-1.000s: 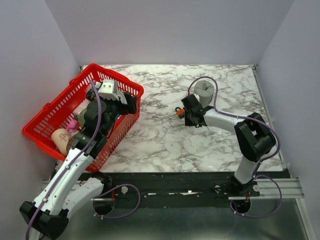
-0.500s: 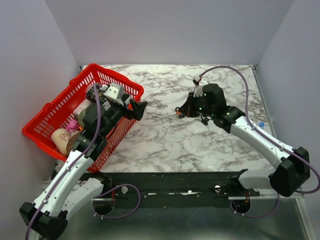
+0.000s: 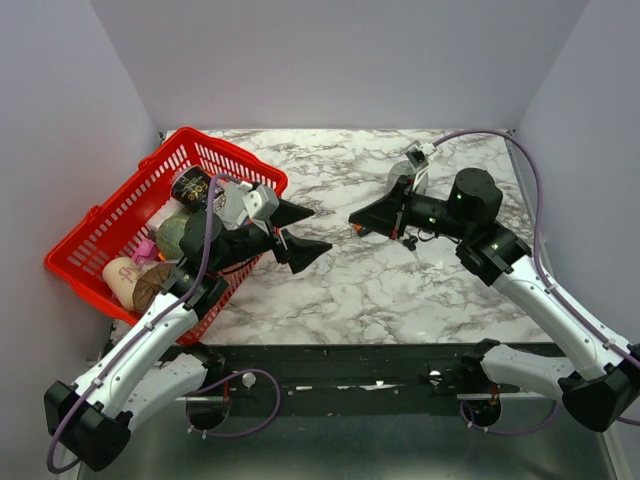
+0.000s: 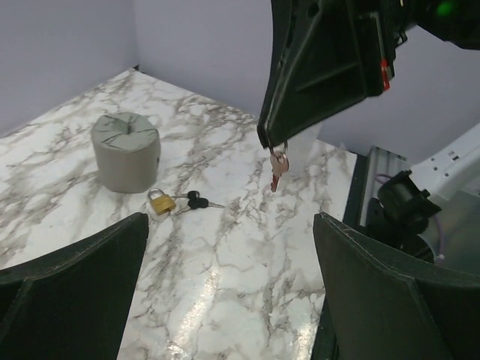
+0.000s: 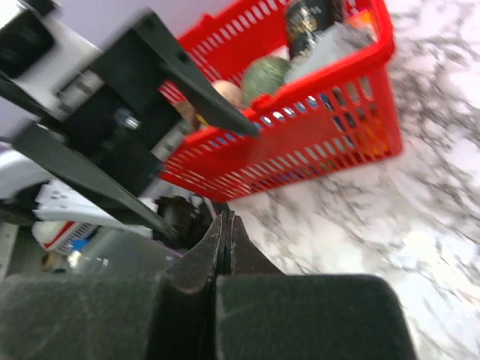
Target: Unlock with the key
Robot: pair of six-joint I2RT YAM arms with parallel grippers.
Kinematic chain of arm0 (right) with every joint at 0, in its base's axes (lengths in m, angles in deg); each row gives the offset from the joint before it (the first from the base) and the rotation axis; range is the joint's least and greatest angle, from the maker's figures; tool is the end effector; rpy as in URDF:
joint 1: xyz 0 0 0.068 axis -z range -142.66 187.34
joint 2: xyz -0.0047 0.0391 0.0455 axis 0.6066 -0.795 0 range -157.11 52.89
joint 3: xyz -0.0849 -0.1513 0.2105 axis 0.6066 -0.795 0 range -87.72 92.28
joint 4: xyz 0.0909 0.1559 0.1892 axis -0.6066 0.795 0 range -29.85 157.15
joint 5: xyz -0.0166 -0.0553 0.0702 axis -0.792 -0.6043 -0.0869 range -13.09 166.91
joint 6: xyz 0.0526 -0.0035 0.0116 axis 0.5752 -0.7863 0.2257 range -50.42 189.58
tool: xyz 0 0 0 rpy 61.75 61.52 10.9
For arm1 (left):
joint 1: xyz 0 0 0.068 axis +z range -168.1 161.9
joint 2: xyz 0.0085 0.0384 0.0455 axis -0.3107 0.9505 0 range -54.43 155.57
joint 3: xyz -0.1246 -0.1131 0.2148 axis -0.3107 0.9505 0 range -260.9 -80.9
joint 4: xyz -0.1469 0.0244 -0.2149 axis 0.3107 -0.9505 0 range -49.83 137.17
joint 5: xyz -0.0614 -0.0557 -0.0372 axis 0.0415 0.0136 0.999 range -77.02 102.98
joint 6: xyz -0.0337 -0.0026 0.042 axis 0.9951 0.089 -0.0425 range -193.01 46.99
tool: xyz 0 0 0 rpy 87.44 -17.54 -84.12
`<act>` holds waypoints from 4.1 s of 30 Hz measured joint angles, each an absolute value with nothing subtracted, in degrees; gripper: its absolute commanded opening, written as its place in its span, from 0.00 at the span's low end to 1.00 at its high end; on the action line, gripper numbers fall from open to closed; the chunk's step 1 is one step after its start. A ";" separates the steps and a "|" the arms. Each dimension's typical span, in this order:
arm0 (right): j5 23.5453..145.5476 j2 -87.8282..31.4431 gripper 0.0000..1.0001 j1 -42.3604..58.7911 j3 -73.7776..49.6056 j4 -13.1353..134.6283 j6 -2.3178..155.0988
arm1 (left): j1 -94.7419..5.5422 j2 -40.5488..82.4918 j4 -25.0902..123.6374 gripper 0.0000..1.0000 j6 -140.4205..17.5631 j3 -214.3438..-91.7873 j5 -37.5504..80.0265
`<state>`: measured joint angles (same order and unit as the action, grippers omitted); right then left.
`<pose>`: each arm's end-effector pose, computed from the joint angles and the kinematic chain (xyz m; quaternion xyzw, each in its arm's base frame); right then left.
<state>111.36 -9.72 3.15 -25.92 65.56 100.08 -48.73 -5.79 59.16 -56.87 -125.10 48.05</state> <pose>0.1930 0.1556 0.3931 -0.2205 0.7043 0.5275 0.4209 0.1588 -0.1177 0.3660 0.3040 0.5948 -0.4669 0.5795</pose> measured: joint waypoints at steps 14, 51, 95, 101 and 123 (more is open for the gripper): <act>111.52 -6.20 0.01 3.15 -31.01 53.43 111.84 | -57.43 -4.81 63.42 0.86 -59.82 -121.04 42.41; 105.46 -5.94 0.01 2.78 -34.05 52.10 115.22 | -64.60 7.63 74.92 0.31 -59.71 -124.29 31.83; 112.72 -7.75 0.41 -6.25 -30.16 86.81 75.58 | -66.55 7.43 37.74 0.00 -71.51 -125.63 56.13; 112.61 -7.69 0.36 -7.80 -33.61 86.83 75.55 | -66.04 9.03 37.24 0.00 -71.53 -126.63 57.38; 112.59 -7.03 0.25 -8.09 -33.90 85.49 75.97 | -65.96 10.29 36.56 0.00 -71.53 -127.07 58.73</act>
<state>112.59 -7.03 -8.09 -33.90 85.49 75.97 -65.96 10.29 36.56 -71.53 -127.07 58.73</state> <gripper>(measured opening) 0.266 0.010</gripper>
